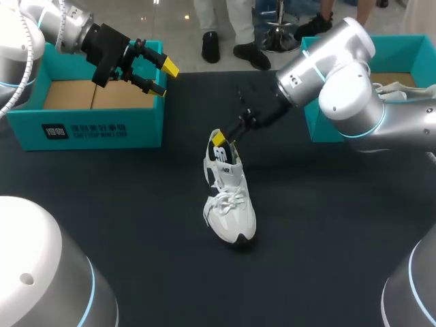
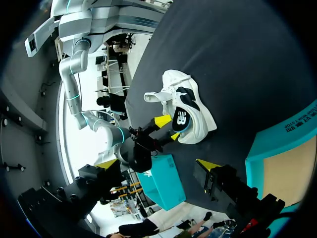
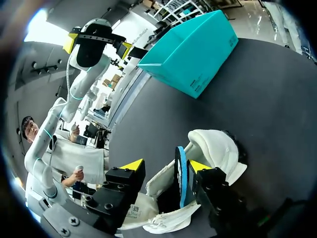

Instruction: Take the shoe out of the shoebox, open the shoe tongue, remove and reinsert the insole, then place the shoe into the shoebox

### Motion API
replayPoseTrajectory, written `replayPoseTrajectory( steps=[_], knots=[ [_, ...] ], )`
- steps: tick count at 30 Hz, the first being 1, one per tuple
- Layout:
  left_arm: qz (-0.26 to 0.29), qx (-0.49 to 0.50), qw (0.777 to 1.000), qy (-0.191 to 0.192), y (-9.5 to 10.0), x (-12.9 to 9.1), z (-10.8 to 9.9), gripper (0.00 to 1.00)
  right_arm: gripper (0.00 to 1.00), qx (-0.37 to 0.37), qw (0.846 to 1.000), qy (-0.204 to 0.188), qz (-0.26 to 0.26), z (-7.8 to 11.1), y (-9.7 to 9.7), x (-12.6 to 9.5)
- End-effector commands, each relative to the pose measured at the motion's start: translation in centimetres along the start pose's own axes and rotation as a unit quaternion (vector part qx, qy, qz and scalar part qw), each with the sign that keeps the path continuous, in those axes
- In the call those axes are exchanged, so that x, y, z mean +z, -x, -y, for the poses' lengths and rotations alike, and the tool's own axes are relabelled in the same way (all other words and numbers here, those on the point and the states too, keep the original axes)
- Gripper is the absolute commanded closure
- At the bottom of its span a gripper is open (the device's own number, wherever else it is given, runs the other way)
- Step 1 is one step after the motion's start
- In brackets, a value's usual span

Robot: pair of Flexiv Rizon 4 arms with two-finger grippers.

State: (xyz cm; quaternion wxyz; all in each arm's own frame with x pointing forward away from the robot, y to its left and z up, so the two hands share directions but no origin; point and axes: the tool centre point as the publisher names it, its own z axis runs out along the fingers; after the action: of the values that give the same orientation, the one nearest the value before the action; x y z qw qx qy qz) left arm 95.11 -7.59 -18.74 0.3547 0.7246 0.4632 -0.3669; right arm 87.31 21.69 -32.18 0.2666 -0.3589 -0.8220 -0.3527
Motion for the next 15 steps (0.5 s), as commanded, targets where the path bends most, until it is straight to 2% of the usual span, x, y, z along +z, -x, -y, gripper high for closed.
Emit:
replayPoseTrajectory(
  steps=[1,2,5,7,9,15],
  knots=[
    [-0.002,0.000,1.000,0.000,0.0,0.0,0.0,0.00,0.05,0.005,1.000,-0.005,0.008,-0.2,0.0,-0.3],
    [-0.002,0.000,1.000,0.000,0.0,0.0,0.0,0.00,0.08,0.005,1.000,-0.004,0.011,-0.2,0.0,-0.5],
    [-0.002,0.000,1.000,0.000,0.0,0.0,0.0,0.00,0.08,0.006,1.000,-0.004,0.019,-0.2,-0.1,-1.2],
    [-0.002,0.000,1.000,0.000,0.0,0.0,0.0,0.00,0.06,0.007,1.000,-0.003,0.024,-0.1,-0.1,-1.6],
    [-0.002,0.000,1.000,0.000,0.0,0.0,0.0,0.00,0.00,0.008,1.000,-0.003,0.029,-0.2,-0.3,-1.9],
    [-0.002,0.000,1.000,0.000,0.0,0.0,0.0,0.00,0.00,0.009,0.999,-0.009,0.041,-0.5,-0.8,-2.5]
  ],
)
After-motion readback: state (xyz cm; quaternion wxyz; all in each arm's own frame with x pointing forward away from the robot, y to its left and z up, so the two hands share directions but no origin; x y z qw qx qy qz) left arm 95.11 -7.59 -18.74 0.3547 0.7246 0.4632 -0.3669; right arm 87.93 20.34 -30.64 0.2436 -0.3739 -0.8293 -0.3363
